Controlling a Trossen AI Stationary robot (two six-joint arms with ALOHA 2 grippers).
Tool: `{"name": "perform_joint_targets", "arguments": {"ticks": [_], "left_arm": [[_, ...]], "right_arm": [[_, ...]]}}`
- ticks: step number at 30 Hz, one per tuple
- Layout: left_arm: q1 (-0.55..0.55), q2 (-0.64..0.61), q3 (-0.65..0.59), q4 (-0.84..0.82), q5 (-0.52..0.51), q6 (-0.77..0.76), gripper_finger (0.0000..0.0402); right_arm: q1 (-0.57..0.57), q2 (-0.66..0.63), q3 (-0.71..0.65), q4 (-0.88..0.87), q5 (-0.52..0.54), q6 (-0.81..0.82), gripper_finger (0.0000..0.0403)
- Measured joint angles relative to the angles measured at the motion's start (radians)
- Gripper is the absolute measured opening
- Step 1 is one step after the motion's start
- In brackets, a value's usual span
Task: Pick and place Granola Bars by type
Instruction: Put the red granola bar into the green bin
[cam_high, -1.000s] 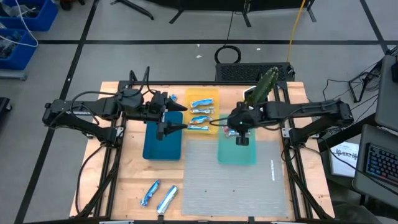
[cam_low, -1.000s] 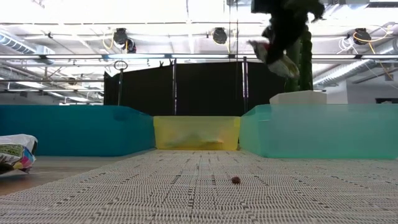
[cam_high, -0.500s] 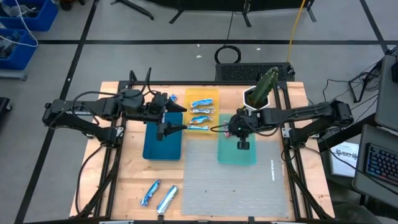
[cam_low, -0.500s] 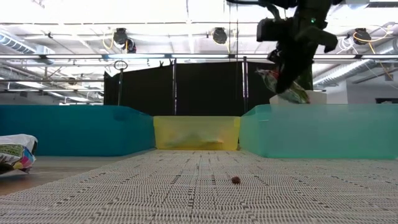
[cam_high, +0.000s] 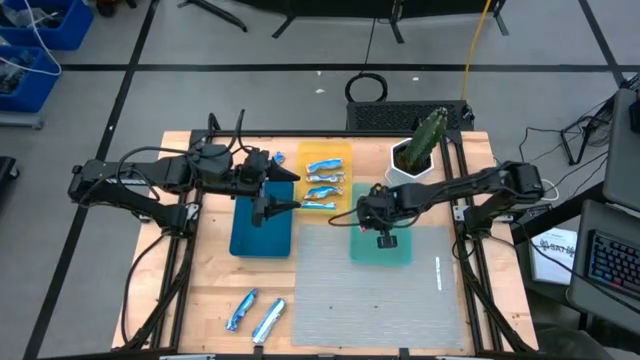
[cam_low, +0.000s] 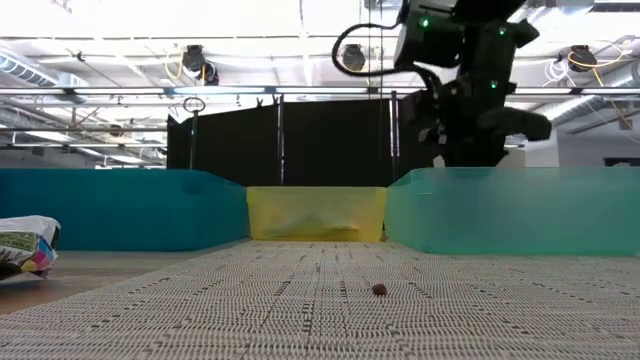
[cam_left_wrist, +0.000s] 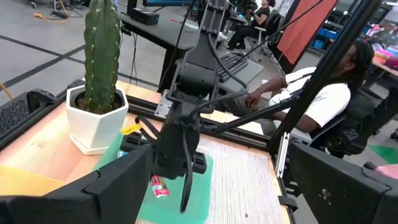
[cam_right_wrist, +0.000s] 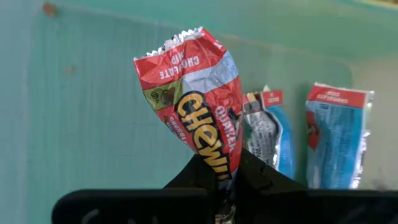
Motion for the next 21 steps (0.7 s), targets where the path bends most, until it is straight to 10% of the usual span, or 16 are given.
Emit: {"name": "perform_joint_targets", "arguments": {"ticks": [21], "left_arm": [[0.000,0.000,0.000,-0.018,0.010,-0.026,0.0369]], "right_arm": [[-0.036,0.110,-0.002,0.036,-0.002,0.035,0.0031]]}}
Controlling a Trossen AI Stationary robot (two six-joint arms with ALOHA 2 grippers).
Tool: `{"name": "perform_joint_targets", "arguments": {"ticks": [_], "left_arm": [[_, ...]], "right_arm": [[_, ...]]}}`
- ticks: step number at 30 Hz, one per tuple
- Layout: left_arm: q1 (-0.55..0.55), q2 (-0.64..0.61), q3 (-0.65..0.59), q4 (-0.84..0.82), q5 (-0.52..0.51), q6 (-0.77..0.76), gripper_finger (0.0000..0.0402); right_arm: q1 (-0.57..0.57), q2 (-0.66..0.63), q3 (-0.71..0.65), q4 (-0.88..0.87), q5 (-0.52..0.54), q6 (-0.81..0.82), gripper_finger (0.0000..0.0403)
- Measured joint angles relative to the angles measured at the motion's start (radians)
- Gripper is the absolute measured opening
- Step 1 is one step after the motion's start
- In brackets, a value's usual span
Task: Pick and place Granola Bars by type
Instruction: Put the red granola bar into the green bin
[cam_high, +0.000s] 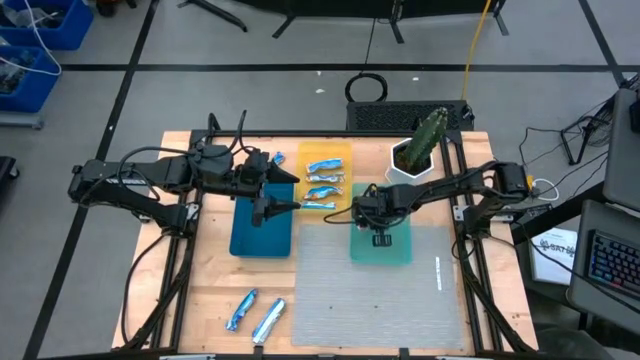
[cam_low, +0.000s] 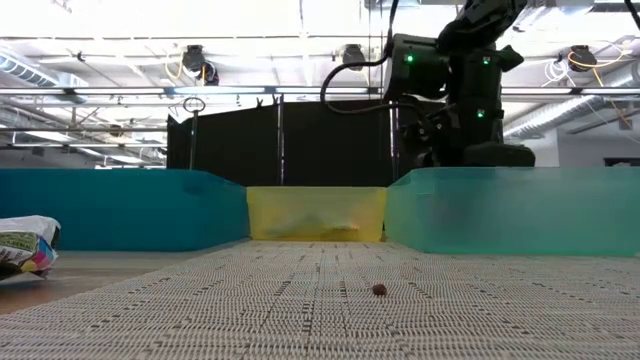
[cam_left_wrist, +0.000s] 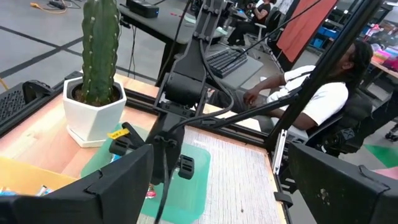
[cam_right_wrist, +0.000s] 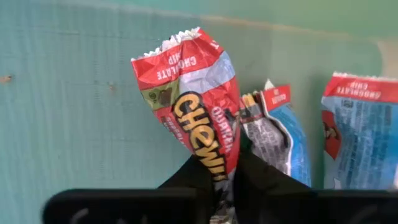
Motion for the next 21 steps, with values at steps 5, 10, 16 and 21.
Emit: {"name": "perform_joint_targets", "arguments": {"ticks": [5,10,16,21], "left_arm": [[0.000,0.000,0.000,0.000,0.000,0.000,0.0374],[0.000,0.000,0.000,0.000,0.000,0.005,0.0368],[0.000,0.000,0.000,0.000,0.000,0.009,0.0373],[0.000,0.000,0.000,0.000,0.000,0.007,0.0375]], "right_arm": [[-0.004,0.000,0.000,-0.005,-0.001,0.024,0.0089],[-0.004,0.000,0.000,-0.006,-0.001,0.024,0.0133],[-0.003,-0.015,-0.001,-0.008,-0.001,0.024,0.0166],[-0.003,-0.107,-0.001,-0.004,-0.001,0.023,0.0182]]}}
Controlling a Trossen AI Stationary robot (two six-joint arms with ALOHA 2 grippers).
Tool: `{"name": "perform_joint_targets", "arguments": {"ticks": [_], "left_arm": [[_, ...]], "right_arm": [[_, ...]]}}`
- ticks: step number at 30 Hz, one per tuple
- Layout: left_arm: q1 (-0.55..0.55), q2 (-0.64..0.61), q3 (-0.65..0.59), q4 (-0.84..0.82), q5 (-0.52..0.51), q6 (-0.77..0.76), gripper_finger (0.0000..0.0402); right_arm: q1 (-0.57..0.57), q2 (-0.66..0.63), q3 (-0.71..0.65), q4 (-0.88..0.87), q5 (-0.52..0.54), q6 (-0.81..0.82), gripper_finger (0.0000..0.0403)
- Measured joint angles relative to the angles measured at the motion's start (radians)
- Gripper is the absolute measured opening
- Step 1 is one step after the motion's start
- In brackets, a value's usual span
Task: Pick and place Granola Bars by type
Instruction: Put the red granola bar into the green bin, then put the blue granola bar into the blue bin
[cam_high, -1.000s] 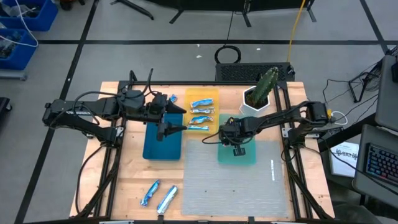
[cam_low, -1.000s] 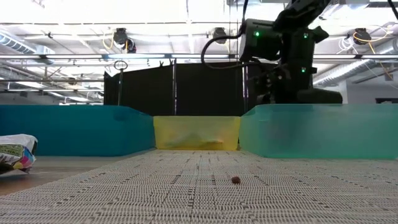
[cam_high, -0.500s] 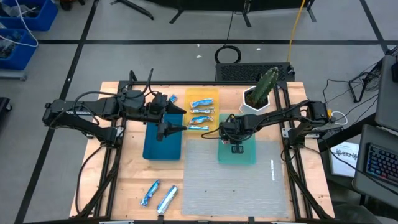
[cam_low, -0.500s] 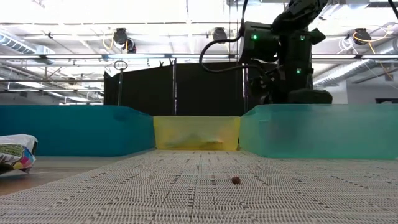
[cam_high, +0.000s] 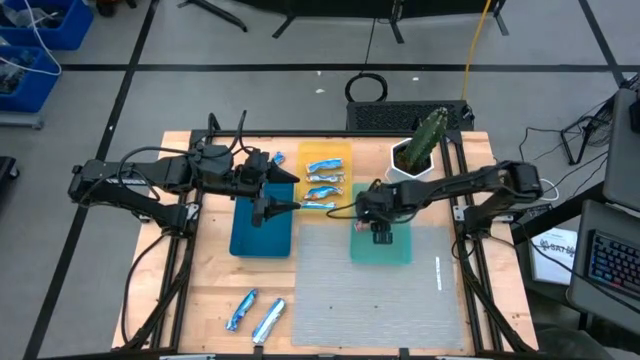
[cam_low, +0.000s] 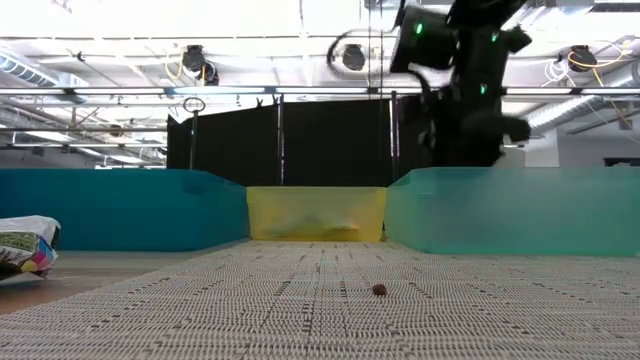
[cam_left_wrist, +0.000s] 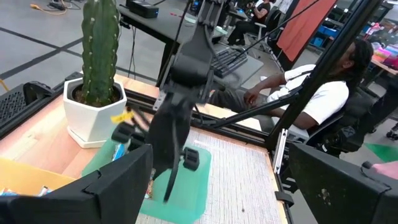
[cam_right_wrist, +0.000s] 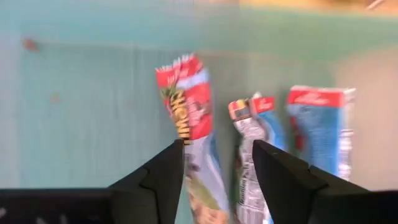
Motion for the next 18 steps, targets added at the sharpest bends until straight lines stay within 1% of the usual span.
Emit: {"name": "perform_joint_targets", "arguments": {"ticks": [4,11,15,18], "left_arm": [[0.000,0.000,0.000,0.000,0.000,0.000,0.0372],[0.000,0.000,0.000,0.000,0.000,-0.001,0.0380],[0.000,0.000,0.000,0.000,0.000,-0.014,0.0379],[0.000,0.000,0.000,0.000,0.000,-0.028,0.0378]], "right_arm": [[0.003,-0.097,0.000,0.010,-0.022,0.023,0.0192],[0.014,-0.288,0.000,0.008,-0.017,0.188,0.0209],[0.046,-0.397,0.000,0.010,0.065,0.274,0.0218],[0.078,-0.477,0.000,0.025,0.169,0.306,0.0221]]}}
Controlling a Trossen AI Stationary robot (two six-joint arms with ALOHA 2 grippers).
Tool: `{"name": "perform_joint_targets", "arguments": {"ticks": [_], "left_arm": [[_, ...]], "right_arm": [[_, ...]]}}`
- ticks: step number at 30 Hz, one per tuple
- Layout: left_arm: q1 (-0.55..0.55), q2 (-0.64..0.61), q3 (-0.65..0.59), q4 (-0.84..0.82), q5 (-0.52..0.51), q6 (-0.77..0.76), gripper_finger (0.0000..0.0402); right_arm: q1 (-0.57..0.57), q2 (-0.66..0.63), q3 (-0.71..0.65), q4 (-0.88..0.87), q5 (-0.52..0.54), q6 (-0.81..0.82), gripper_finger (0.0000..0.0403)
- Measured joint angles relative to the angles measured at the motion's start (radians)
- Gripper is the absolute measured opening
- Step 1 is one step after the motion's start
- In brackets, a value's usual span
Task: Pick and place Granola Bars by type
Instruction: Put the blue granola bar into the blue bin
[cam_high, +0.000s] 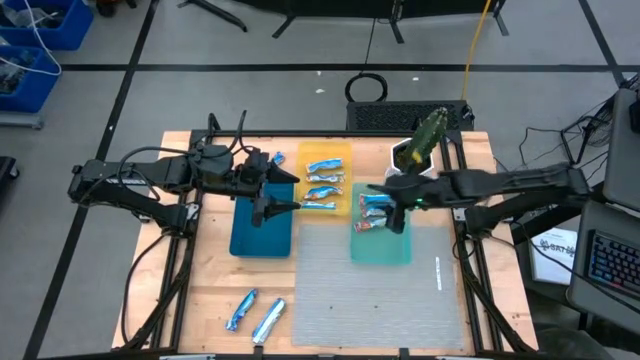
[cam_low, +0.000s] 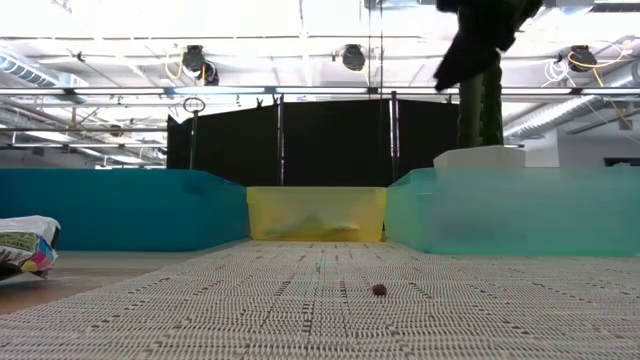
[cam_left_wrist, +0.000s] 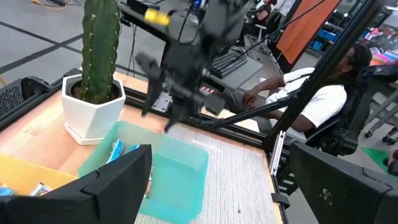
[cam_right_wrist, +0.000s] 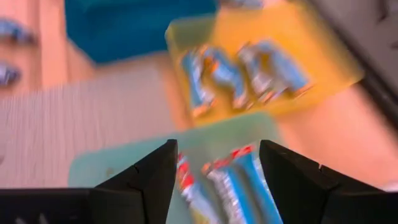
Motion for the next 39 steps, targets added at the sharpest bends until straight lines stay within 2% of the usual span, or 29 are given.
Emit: {"name": "perform_joint_targets", "arguments": {"ticks": [3,6,17,23,32,39], "left_arm": [[0.000,0.000,0.000,0.000,0.000,-0.009,0.0382],[0.000,0.000,0.000,0.000,0.000,-0.028,0.0385],[0.000,0.000,0.000,0.000,0.001,-0.063,0.0385],[0.000,0.000,0.000,0.000,0.001,-0.084,0.0382],[0.000,0.000,0.000,-0.001,-0.001,-0.084,0.0385],[0.001,0.000,0.000,-0.060,-0.061,-0.077,0.0381]], "right_arm": [[0.024,-0.069,0.000,0.007,0.100,0.008,0.0222],[0.034,-0.132,-0.003,0.011,0.151,-0.002,0.0222],[0.034,-0.381,-0.222,0.090,0.152,0.055,0.0222],[0.034,-0.468,-0.345,0.104,0.155,0.101,0.0222],[0.034,-0.617,-0.550,0.231,0.155,0.146,0.0222],[0.034,-0.715,-0.667,0.309,0.149,0.113,0.0222]]}}
